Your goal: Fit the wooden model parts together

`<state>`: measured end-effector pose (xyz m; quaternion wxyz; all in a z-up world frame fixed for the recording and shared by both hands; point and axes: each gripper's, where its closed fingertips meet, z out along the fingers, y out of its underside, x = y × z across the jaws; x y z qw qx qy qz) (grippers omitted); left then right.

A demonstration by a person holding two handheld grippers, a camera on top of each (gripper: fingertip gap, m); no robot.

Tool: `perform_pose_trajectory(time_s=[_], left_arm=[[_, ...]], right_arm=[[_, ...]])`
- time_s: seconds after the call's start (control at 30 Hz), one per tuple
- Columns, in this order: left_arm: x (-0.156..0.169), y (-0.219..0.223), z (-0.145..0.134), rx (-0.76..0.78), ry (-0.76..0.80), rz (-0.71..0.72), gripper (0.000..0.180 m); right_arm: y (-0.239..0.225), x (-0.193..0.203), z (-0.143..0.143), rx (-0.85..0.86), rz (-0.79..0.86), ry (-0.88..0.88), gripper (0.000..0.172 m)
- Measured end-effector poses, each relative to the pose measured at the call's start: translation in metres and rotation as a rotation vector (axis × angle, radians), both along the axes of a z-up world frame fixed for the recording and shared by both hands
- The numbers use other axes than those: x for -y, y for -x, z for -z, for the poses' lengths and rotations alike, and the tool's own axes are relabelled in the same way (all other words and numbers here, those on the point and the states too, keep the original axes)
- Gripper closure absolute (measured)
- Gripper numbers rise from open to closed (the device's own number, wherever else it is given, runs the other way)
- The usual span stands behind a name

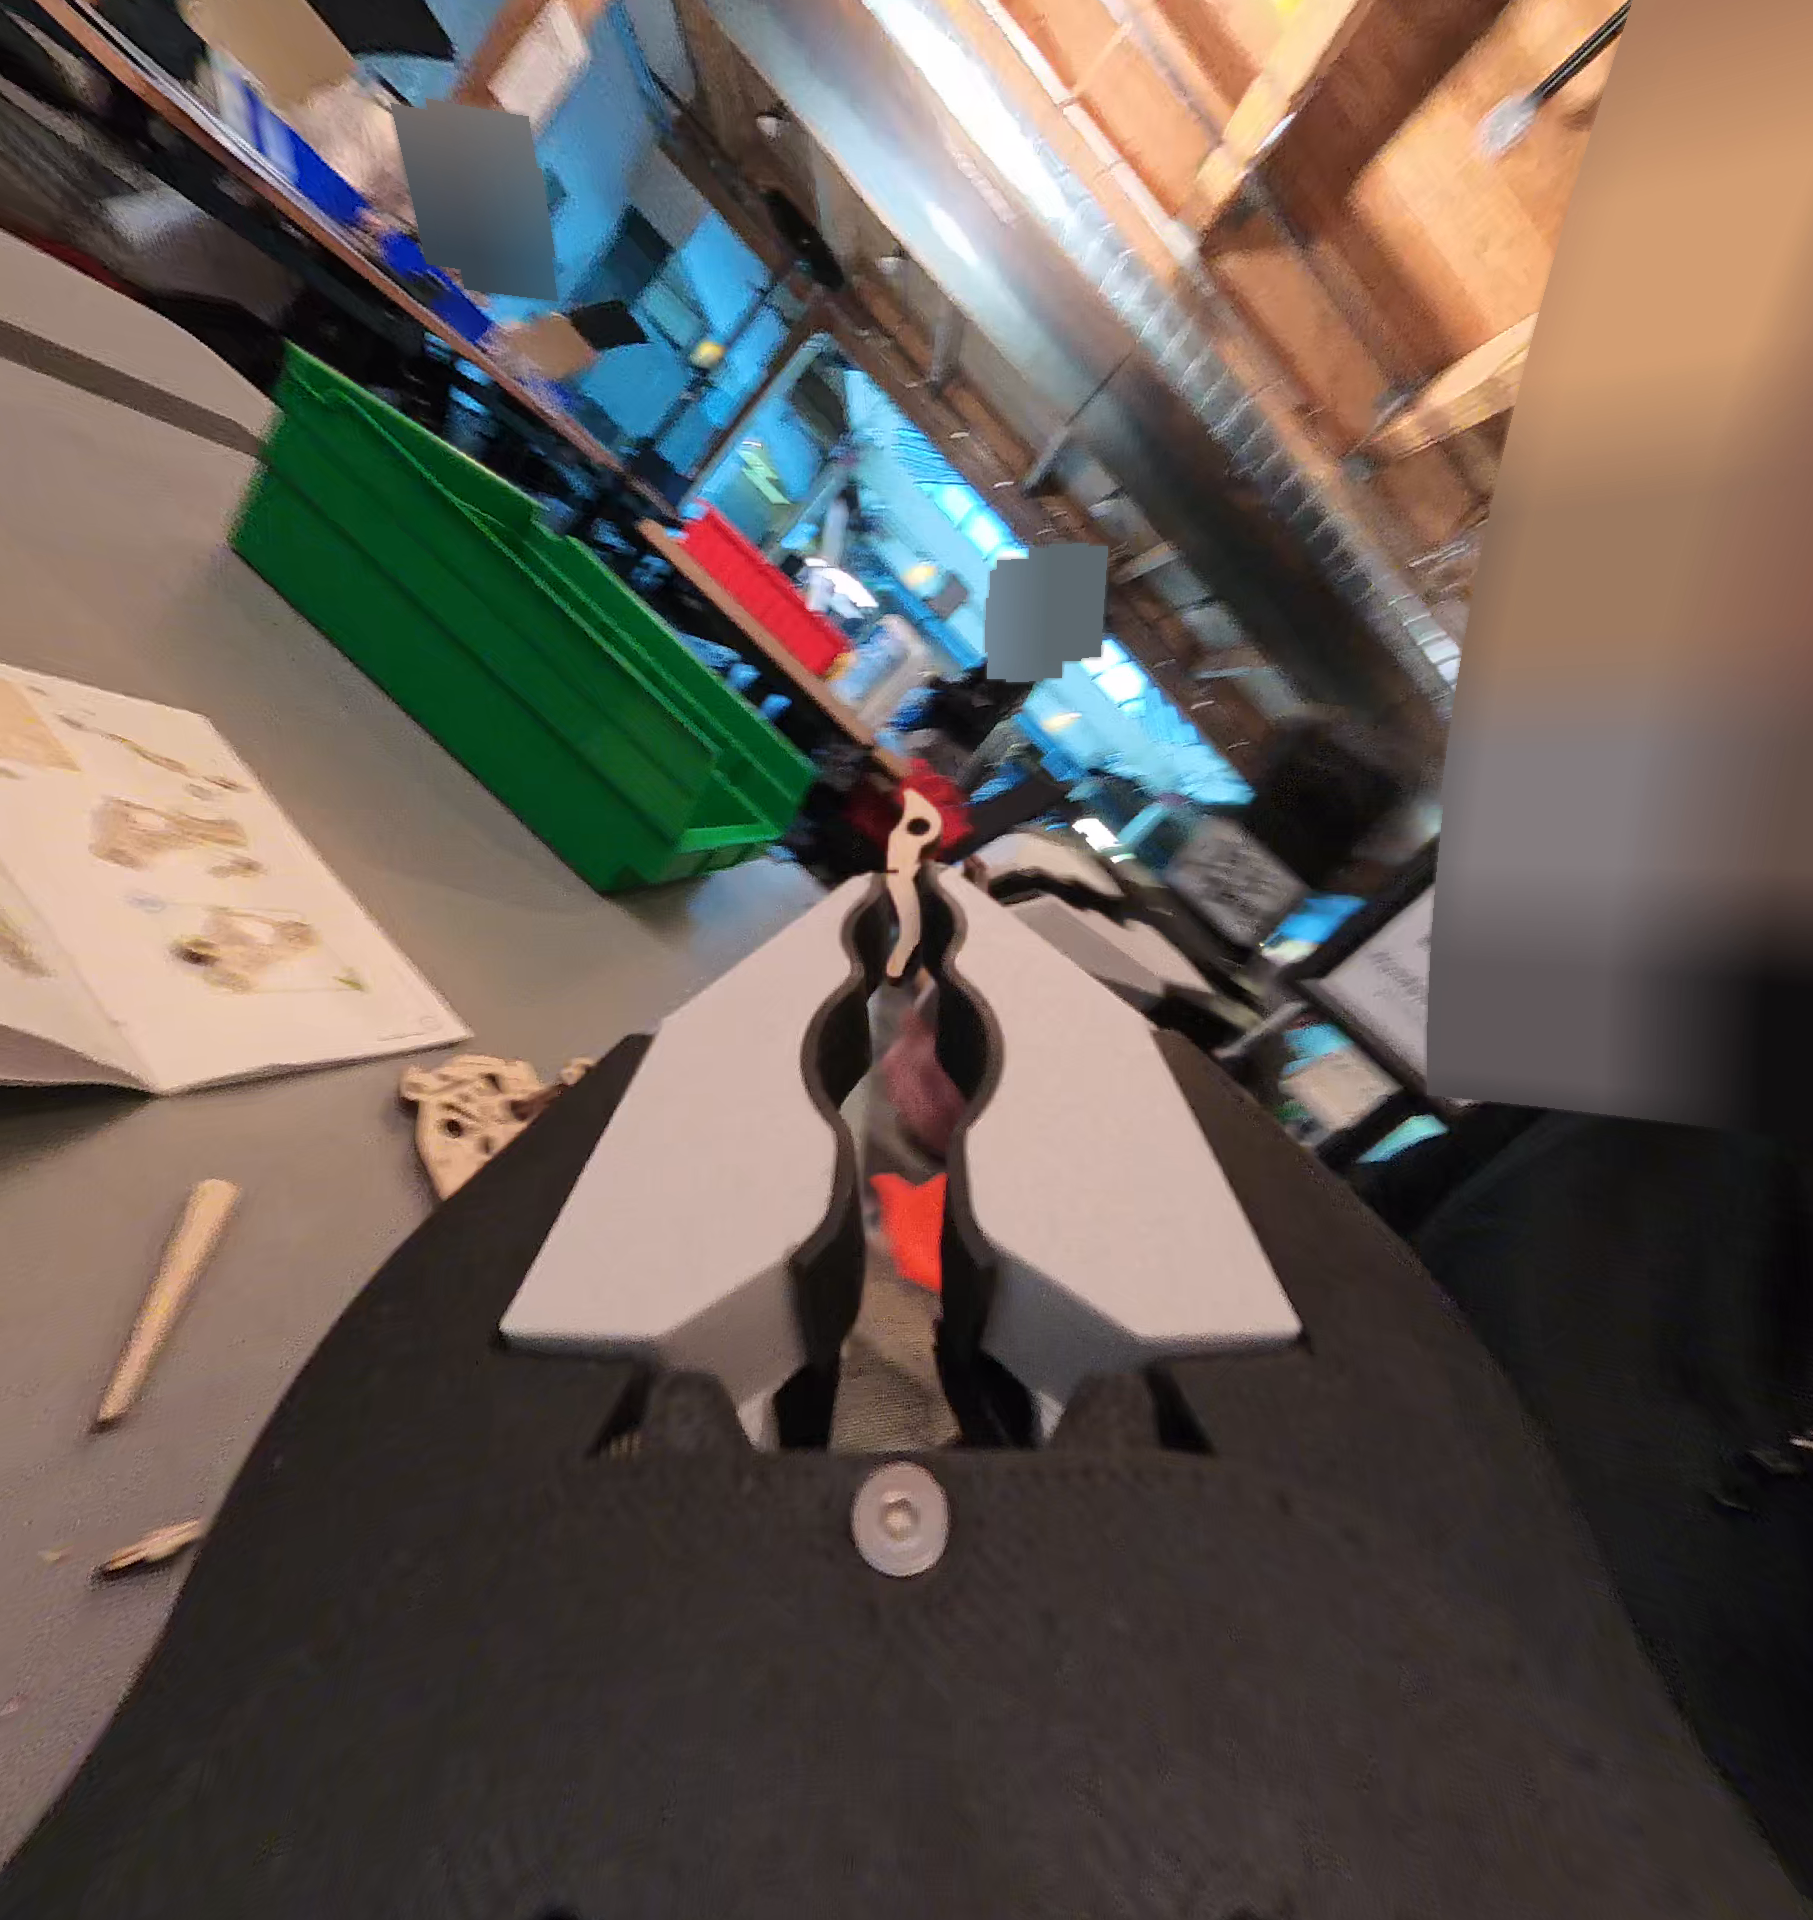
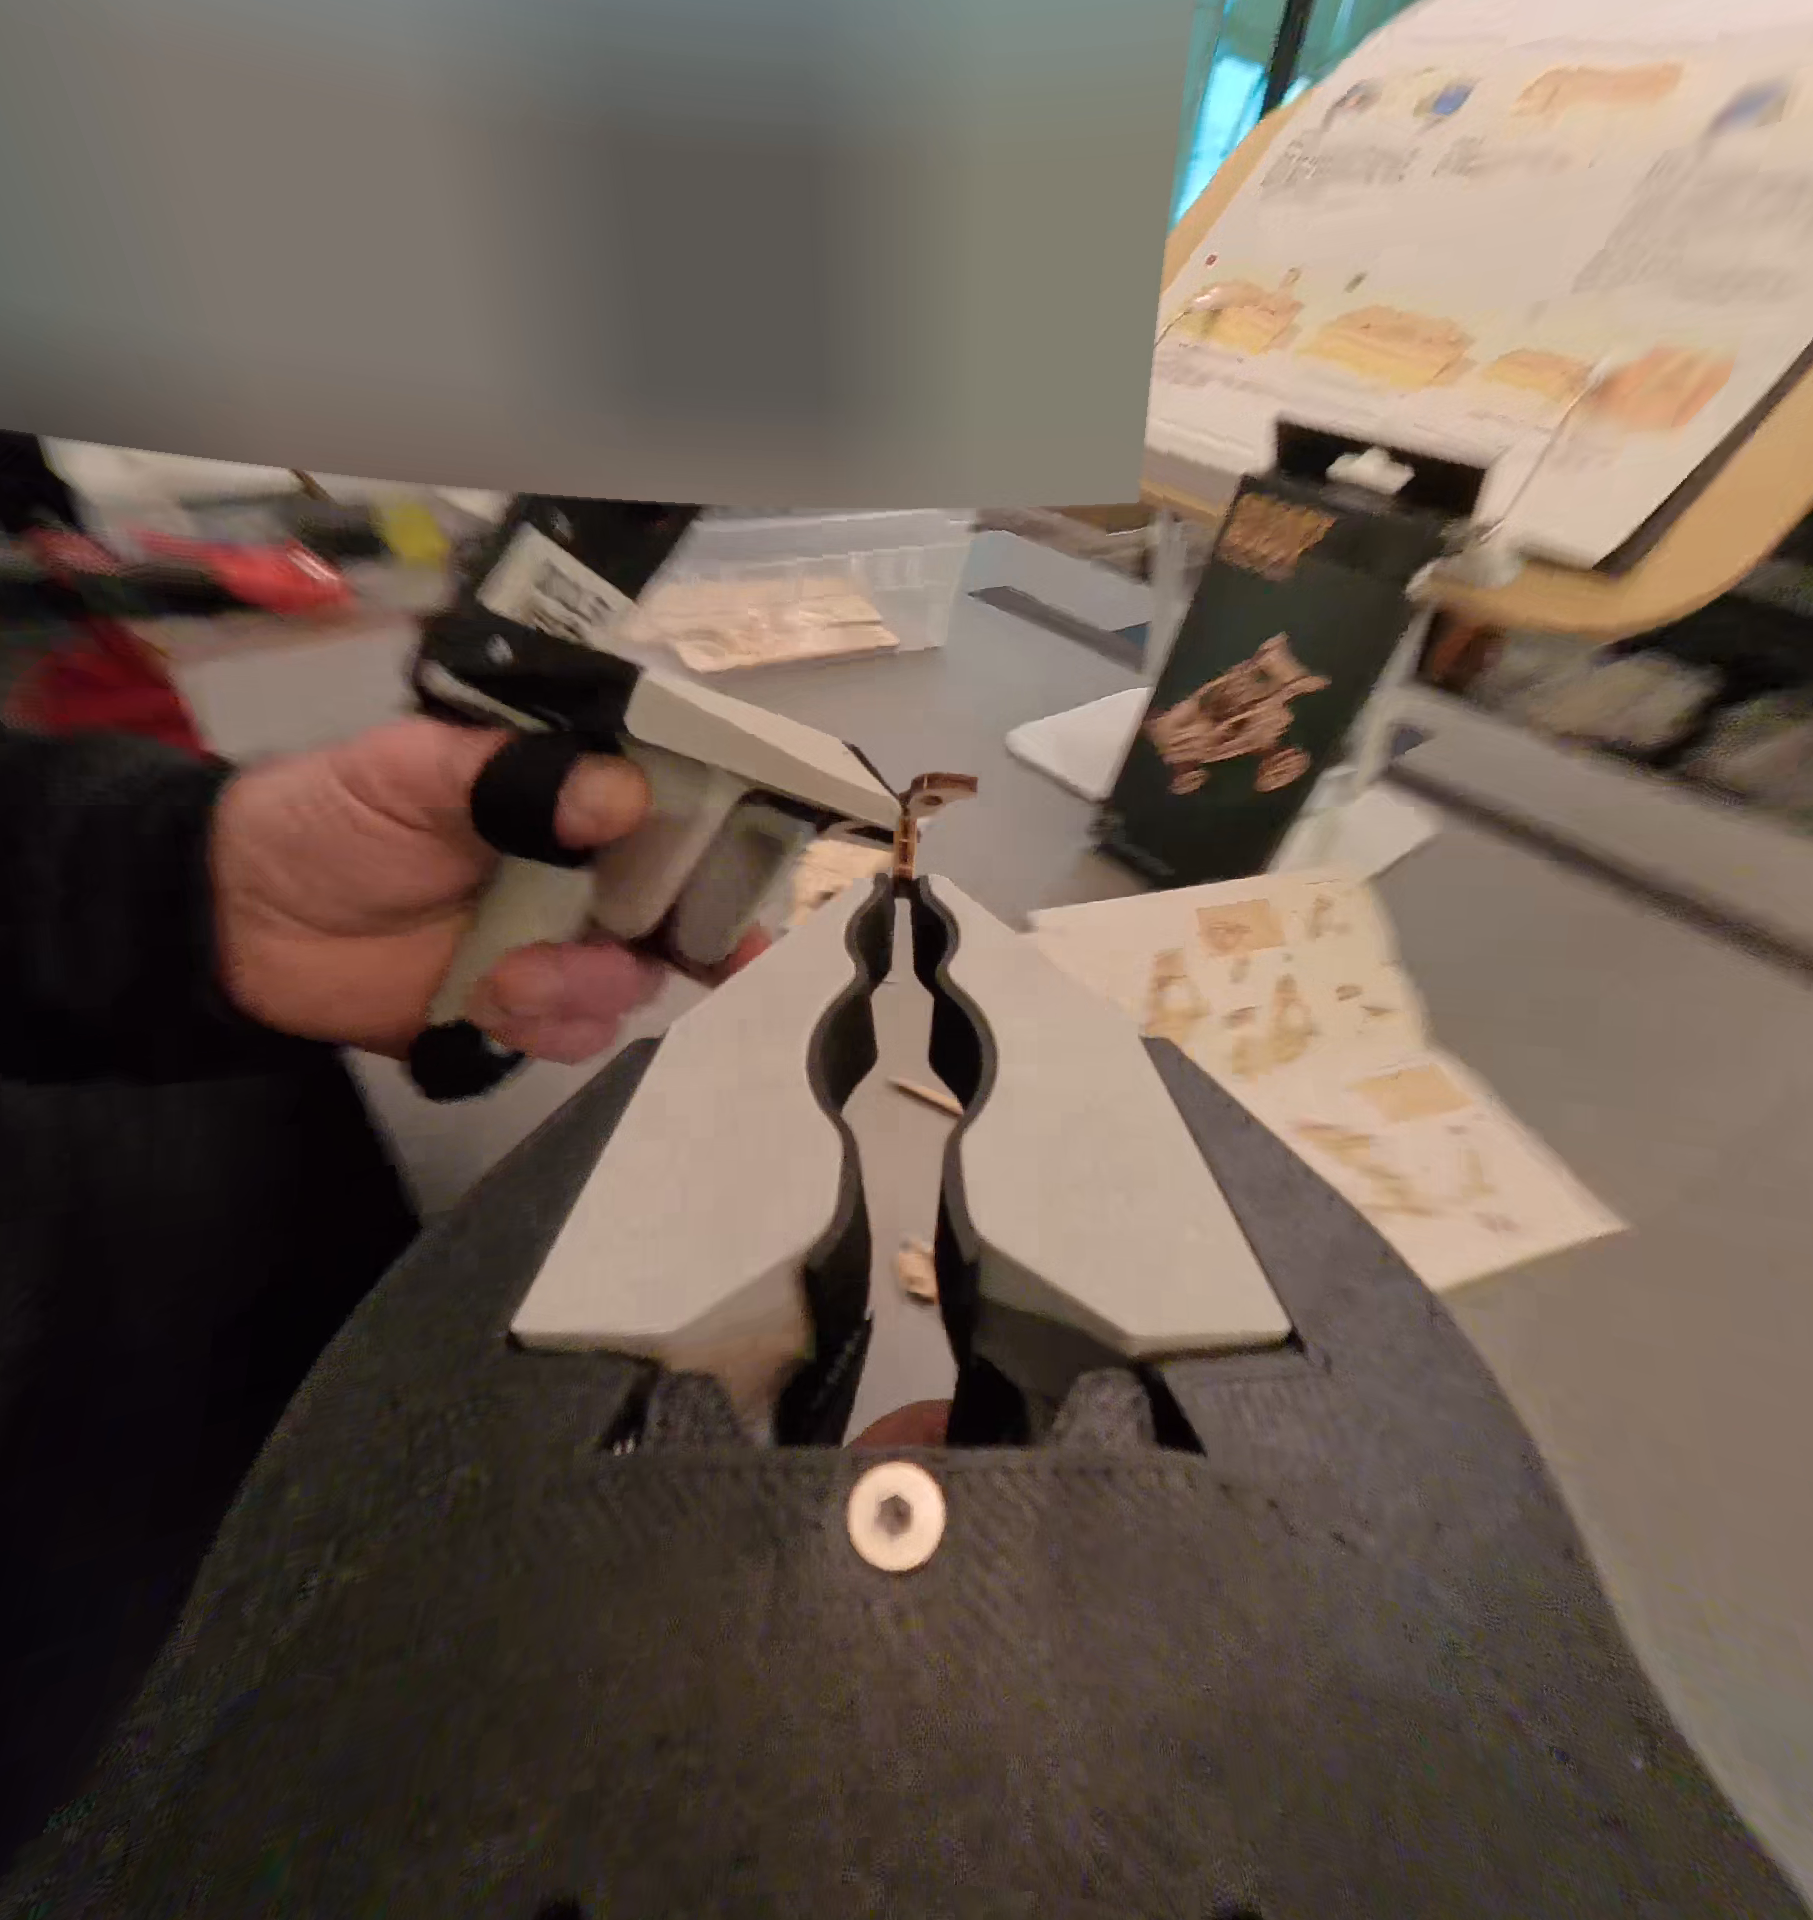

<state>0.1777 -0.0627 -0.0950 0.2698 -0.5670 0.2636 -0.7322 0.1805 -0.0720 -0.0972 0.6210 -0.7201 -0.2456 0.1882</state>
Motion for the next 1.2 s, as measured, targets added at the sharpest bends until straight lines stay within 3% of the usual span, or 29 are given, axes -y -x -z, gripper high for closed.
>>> perform_pose_trajectory(time_s=[0.1, 0.27, 0.97, 1.2], left_arm=[[-0.001, 0.003, -0.005, 0.060, 0.046, 0.029, 0.177], [0.002, 0.004, -0.006, 0.094, 0.046, 0.067, 0.177], [0.011, 0.003, -0.012, 0.154, 0.073, 0.178, 0.177], [0.017, 0.009, -0.023, 0.233, 0.005, 0.202, 0.177]], right_arm=[[-0.004, -0.004, -0.005, -0.308, -0.074, 0.157, 0.171], [0.002, -0.004, -0.010, -0.579, -0.215, 0.296, 0.171], [0.008, 0.000, -0.015, -0.818, -0.381, 0.376, 0.171], [0.014, 0.006, -0.026, -0.937, -0.452, 0.400, 0.171]])
